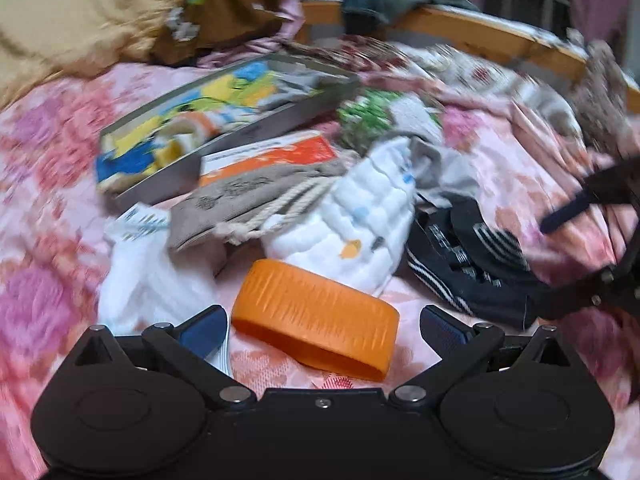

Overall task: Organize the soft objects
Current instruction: 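Lower the left tool onto the orange ribbed cylinder and close it, then grasp the navy striped sock with the right tool while the left tool holds the cylinder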

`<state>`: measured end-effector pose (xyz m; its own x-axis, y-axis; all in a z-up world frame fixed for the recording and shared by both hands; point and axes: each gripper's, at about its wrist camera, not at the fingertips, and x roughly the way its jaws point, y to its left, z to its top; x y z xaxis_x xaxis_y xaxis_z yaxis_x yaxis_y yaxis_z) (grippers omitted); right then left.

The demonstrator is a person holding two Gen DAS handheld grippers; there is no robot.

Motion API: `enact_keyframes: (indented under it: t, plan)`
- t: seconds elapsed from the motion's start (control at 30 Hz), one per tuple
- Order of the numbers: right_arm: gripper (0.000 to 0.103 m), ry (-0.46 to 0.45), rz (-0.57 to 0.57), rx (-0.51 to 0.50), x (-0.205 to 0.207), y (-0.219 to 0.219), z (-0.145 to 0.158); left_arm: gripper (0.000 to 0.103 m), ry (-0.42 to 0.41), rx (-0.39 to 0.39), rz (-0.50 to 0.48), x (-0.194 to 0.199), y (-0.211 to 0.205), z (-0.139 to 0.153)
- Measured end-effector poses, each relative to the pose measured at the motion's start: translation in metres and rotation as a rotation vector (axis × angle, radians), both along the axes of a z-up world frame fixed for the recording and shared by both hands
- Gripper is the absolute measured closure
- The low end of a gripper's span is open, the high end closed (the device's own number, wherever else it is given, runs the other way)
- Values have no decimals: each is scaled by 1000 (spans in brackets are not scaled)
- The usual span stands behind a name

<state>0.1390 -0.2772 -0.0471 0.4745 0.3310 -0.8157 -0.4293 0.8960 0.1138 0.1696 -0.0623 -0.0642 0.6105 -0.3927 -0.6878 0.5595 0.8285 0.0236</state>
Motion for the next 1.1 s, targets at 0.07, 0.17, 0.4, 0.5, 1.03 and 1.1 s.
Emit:
enact_keyframes:
  t: [0.07,0.17,0.4,0.5,1.03,1.1]
  plan:
    - [0,10,13,-1,7,1,-3,1,5,38,-56,5,-4,0]
    - [0,17,11,16,16,0,-10,1,32,112,-127,15,-11,-2]
    - [0,12,41,43,23,1,-21,1,100,202,-228,33,-27,-8]
    - [0,-8,61,28,22,1,-23,2,96,240,-246,36,-29,-13]
    - [0,-38,24,42,23,9,-32,22,130,217,-229,47,-26,-18]
    - [0,-48,24,24,20,12,-34,26,116,226,-221,45,-27,-16]
